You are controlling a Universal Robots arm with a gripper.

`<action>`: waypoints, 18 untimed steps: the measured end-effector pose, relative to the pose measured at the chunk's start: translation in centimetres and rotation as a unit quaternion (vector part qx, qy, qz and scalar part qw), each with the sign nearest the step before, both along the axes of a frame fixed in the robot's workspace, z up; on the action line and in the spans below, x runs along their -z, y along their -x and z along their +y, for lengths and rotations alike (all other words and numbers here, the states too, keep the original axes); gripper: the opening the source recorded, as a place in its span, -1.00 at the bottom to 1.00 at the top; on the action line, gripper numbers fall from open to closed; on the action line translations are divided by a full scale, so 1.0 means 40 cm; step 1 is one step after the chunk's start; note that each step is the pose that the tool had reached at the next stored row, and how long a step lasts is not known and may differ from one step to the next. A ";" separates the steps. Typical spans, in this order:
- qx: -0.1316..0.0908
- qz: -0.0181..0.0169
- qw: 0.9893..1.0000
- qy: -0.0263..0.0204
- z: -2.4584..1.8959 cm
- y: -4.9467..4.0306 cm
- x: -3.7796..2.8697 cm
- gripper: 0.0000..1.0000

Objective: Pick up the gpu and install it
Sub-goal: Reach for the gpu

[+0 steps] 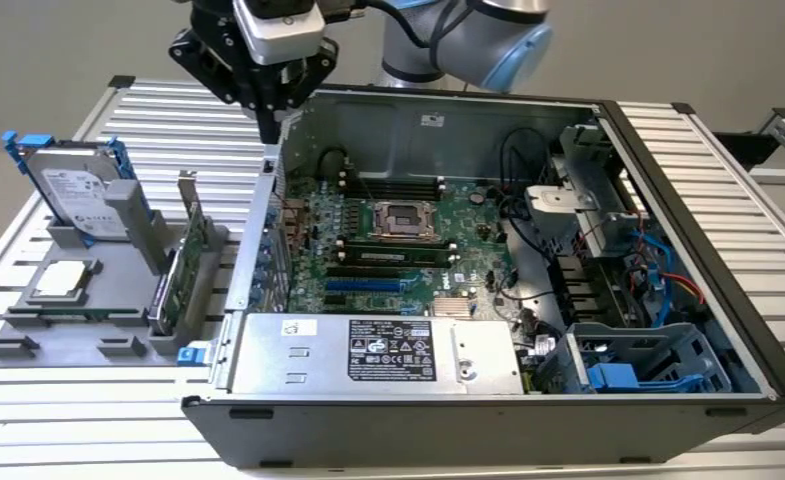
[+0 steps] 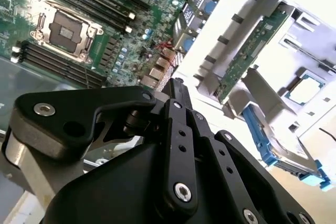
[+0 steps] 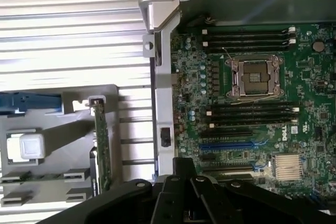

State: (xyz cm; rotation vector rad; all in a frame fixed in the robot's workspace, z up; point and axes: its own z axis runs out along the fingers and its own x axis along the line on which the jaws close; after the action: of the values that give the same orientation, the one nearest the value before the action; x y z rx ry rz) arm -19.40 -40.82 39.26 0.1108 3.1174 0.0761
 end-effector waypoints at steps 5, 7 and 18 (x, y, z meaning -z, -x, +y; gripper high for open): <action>0.000 0.000 1.000 0.000 -0.009 0.037 0.000 -1.00; 0.000 0.000 1.000 0.000 -0.011 0.049 0.000 -1.00; 0.000 0.000 1.000 0.000 -0.020 0.113 0.000 -1.00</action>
State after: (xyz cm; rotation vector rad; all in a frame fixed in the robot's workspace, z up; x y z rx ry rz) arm -23.93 -41.61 39.26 0.1106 3.1174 0.0767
